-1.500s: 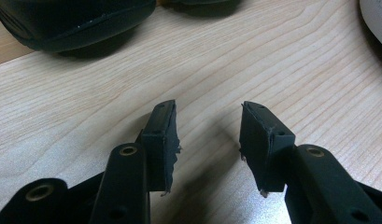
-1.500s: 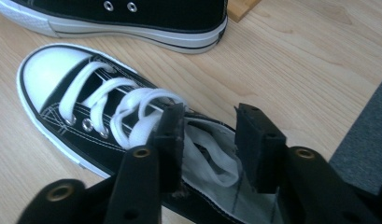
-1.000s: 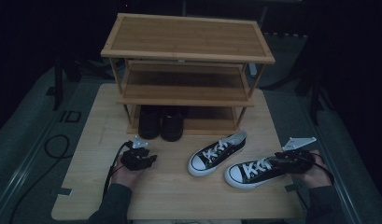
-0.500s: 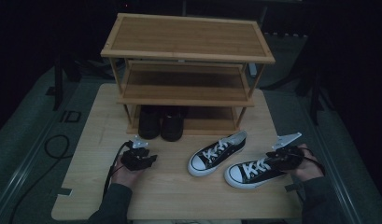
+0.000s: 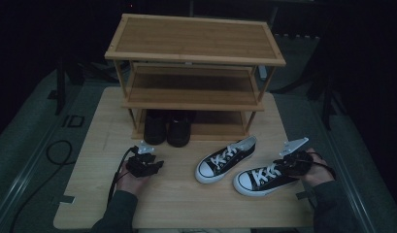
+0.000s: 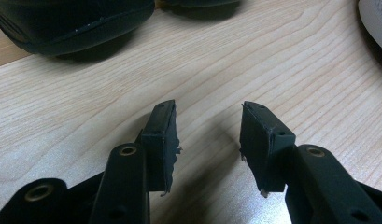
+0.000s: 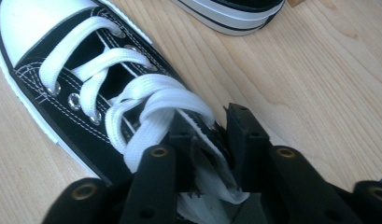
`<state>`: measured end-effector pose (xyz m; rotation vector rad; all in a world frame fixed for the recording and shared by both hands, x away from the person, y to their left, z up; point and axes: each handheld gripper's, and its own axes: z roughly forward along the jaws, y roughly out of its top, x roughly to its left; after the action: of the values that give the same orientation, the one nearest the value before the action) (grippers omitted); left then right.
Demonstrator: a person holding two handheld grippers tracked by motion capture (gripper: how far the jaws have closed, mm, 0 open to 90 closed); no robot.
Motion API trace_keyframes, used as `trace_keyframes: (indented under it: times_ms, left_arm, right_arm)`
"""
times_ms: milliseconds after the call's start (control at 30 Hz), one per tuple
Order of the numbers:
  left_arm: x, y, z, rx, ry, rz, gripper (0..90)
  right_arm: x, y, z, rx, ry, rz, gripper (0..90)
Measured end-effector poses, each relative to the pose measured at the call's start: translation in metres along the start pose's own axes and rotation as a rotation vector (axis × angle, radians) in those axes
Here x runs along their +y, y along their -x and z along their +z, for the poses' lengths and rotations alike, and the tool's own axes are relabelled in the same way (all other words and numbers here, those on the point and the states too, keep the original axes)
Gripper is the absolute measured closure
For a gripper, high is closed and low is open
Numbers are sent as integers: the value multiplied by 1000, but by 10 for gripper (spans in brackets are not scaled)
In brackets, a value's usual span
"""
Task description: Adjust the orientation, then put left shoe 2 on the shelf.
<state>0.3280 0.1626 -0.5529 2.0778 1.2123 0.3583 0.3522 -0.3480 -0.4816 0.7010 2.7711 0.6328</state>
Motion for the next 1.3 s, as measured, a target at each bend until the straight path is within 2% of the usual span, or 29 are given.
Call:
trace_keyframes:
  times_ms: [267, 400, 567, 633, 767, 800, 900, 1000, 1100, 1300]
  left_arm:
    - [0, 0, 0, -4, -1, 0, 565]
    - [0, 0, 0, -4, -1, 0, 564]
    - [0, 0, 0, -2, -1, 0, 564]
    - [0, 1, 0, 0, -1, 0, 564]
    - [0, 0, 0, 0, -2, 0, 564]
    - [0, 1, 0, 1, -1, 1, 564]
    - [0, 1, 0, 1, -1, 0, 563]
    - [0, 0, 0, 0, -1, 1, 563]
    - [0, 0, 0, -1, -1, 0, 563]
    - [0, 0, 0, -5, 1, -2, 563]
  right_arm:
    - [-1, -8, -2, 3, -9, -9, 856]
    - [-5, -12, -6, 35, 14, 8, 860]
    - [-7, -13, -7, 47, 25, 11, 858]
    - [-6, -11, -1, 42, 9, -6, 853]
    - [-4, -10, -2, 40, 7, -21, 843]
    - [-3, -9, -1, 46, 7, -42, 823]
    - [-2, -8, 3, 62, 5, -54, 786]
    - [-1, -5, 4, 80, 10, -49, 794]
    - [-1, -6, 3, 75, 11, -55, 846]
    - [-5, -5, -3, 100, 50, -38, 858]
